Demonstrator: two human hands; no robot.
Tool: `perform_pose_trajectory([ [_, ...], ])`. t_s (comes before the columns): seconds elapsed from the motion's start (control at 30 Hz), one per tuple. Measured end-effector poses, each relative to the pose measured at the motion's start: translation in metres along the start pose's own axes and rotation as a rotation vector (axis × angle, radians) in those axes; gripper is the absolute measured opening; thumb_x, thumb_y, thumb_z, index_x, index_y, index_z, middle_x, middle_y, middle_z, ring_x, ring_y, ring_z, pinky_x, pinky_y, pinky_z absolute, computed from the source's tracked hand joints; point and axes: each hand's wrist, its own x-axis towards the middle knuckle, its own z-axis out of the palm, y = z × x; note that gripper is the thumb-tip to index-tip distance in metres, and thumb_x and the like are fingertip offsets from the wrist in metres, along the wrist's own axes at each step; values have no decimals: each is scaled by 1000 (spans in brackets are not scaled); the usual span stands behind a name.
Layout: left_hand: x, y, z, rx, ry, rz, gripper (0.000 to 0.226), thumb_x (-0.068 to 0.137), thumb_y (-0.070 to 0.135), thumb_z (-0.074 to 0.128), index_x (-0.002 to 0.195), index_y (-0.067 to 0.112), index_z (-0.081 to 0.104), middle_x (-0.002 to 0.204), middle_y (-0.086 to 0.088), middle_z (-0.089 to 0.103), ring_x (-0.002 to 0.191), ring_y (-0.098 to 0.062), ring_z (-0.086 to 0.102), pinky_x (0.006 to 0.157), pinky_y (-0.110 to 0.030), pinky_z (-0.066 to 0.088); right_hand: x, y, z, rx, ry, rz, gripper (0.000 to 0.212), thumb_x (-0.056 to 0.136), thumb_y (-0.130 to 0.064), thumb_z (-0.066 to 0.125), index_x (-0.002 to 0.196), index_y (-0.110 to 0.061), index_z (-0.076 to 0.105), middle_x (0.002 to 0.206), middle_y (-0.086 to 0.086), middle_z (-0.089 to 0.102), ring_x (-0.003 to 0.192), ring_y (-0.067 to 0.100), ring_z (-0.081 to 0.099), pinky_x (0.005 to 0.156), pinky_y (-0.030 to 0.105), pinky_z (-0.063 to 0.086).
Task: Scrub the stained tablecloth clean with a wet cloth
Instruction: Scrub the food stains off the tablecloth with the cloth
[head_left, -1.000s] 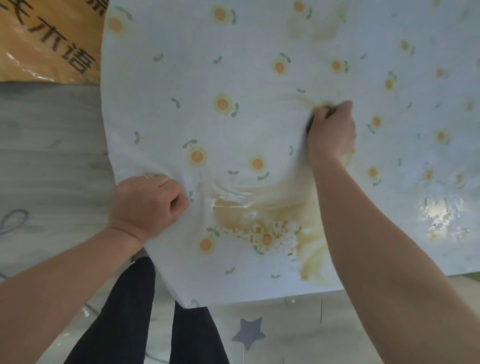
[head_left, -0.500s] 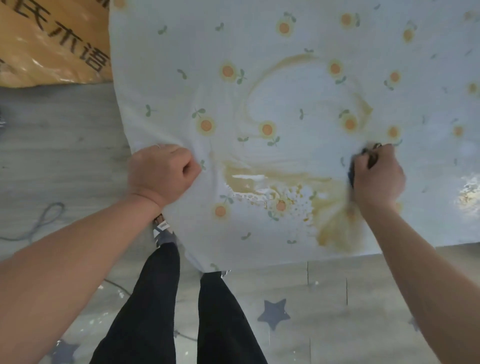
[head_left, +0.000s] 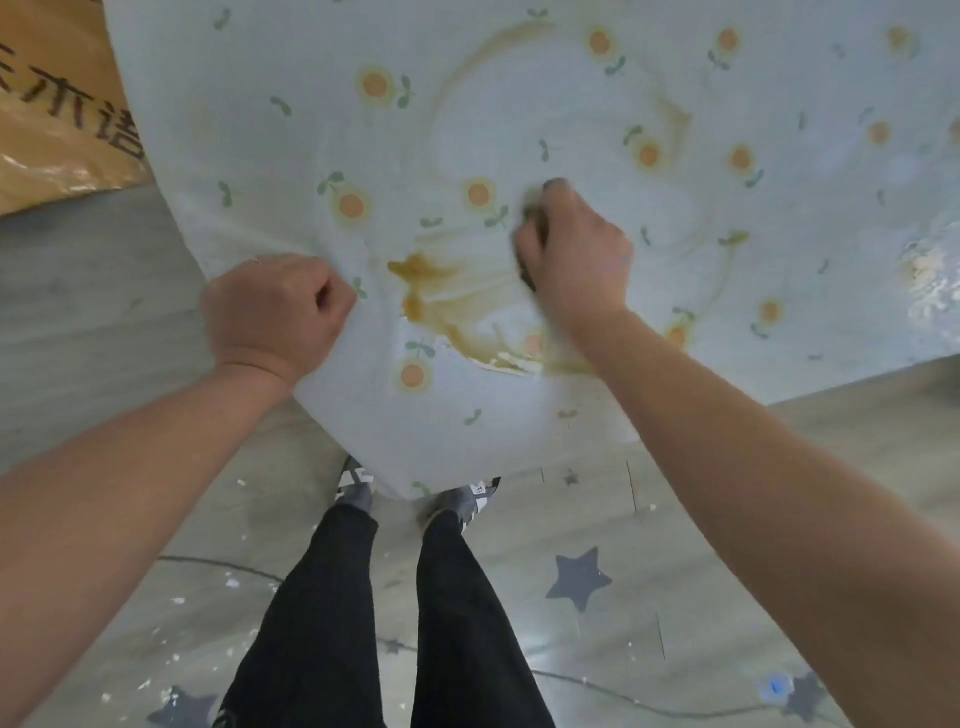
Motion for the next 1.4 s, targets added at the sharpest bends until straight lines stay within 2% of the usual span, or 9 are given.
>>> perform_pose_trajectory([
  [0.13, 0, 0, -1, 0, -10, -5, 34, 85, 19, 56, 58, 19, 35, 56, 0, 30, 48, -28, 36, 51, -26, 20, -31, 128, -37, -66, 84, 592, 20, 92, -33, 46, 100, -14, 48, 91, 16, 63, 87, 41, 62, 67, 39, 36],
  [0.23, 0, 1, -2, -5, -53, -13, 35, 85, 21, 57, 59, 19, 34, 57, 0, 32, 49, -28, 36, 51, -27, 19, -85, 119, -30, -40, 127, 679, 18, 96, -30, 46, 93, -12, 46, 80, 12, 56, 75, 39, 59, 61, 36, 32],
  [0.37, 1, 2, -4, -16, -53, -8, 35, 84, 20, 59, 58, 19, 35, 56, -3, 35, 51, -27, 36, 52, -28, 20, -113, 10, 7, 139, 85, 560, 14, 92, -25, 53, 85, -15, 46, 73, 6, 54, 60, 30, 47, 51, 33, 28],
  [0.57, 3, -2, -2, -15, -41, -11, 36, 88, 23, 57, 56, 13, 44, 56, -14, 50, 51, -28, 39, 50, -30, 24, -104, -37, 15, 137, 49, -116, 11, 86, -24, 52, 81, -14, 55, 67, -2, 54, 51, 24, 50, 46, 23, 25],
  [0.73, 2, 0, -3, -38, -59, -1, 33, 89, 25, 54, 60, 21, 38, 57, -14, 48, 54, -25, 36, 52, -30, 21, -93, 106, -26, 3, 88, 474, 13, 96, -30, 45, 92, -18, 41, 76, 2, 51, 67, 33, 55, 57, 35, 33],
  [0.87, 3, 1, -5, -30, -64, -4, 32, 89, 27, 52, 60, 18, 43, 59, -16, 50, 56, -25, 36, 53, -31, 21, -117, 112, -23, 17, 168, 704, 16, 98, -31, 42, 91, -16, 41, 76, 2, 51, 70, 32, 55, 58, 36, 31],
  [1.2, 2, 2, -9, -21, -109, -20, 30, 87, 28, 54, 62, 12, 52, 63, -19, 56, 56, -35, 48, 52, -34, 26, -171, -128, 35, 262, 34, 244, 16, 83, -20, 64, 75, -16, 51, 65, -2, 45, 53, 18, 36, 46, 25, 18],
  [1.3, 3, 3, -8, -7, -103, -29, 33, 89, 29, 53, 61, 12, 49, 62, -17, 54, 56, -32, 44, 51, -35, 26, -161, -104, 35, 226, 53, 24, 12, 87, -21, 62, 79, -15, 55, 71, 0, 49, 56, 20, 44, 43, 26, 24],
  [1.4, 2, 3, -10, -25, -92, -10, 34, 89, 26, 53, 59, 18, 41, 57, -12, 47, 53, -29, 40, 51, -31, 25, -138, -24, 16, 114, 107, 185, 15, 95, -33, 56, 93, -18, 59, 87, -1, 58, 73, 23, 57, 51, 31, 43],
])
